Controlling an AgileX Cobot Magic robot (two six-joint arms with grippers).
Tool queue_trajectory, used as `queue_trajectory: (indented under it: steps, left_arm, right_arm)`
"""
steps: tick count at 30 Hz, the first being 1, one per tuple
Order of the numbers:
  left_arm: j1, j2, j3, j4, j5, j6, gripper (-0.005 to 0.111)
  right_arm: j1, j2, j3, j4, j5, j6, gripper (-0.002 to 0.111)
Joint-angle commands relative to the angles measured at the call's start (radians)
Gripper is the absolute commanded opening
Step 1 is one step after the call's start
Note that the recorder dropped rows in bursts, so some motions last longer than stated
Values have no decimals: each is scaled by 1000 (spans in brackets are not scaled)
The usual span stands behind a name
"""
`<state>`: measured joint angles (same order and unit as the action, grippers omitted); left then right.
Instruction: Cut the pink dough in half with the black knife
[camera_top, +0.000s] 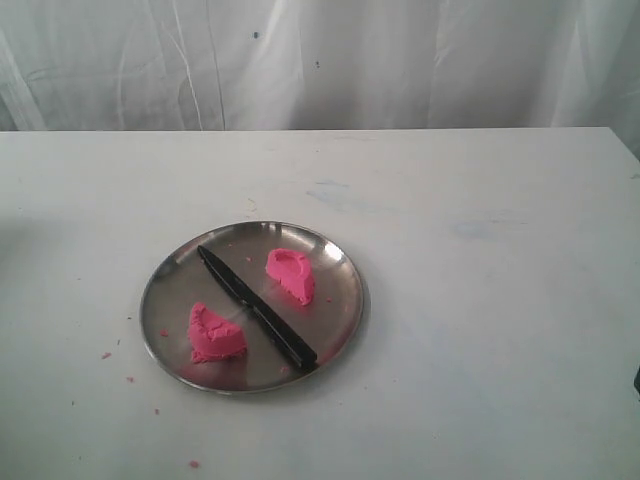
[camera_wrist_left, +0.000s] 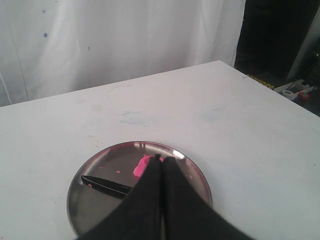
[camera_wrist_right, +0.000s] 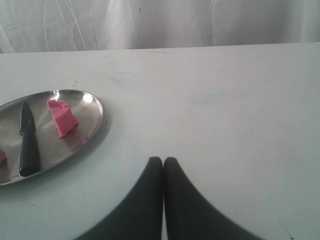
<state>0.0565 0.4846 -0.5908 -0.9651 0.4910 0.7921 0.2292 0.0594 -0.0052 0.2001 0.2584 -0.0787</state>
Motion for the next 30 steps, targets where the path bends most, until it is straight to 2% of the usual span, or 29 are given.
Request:
queue_trajectory:
  steps: [1, 23, 30]
  left_arm:
    - [1, -6, 3, -13, 8, -8, 0]
    - [1, -6, 3, -11, 6, -8, 0]
    - [1, -64, 50, 85, -117, -12, 0]
  right_arm:
    - [-6, -8, 5, -7, 1, 4, 0]
    - [-6, -8, 5, -7, 4, 4, 0]
    - [-6, -8, 5, -7, 4, 4, 0]
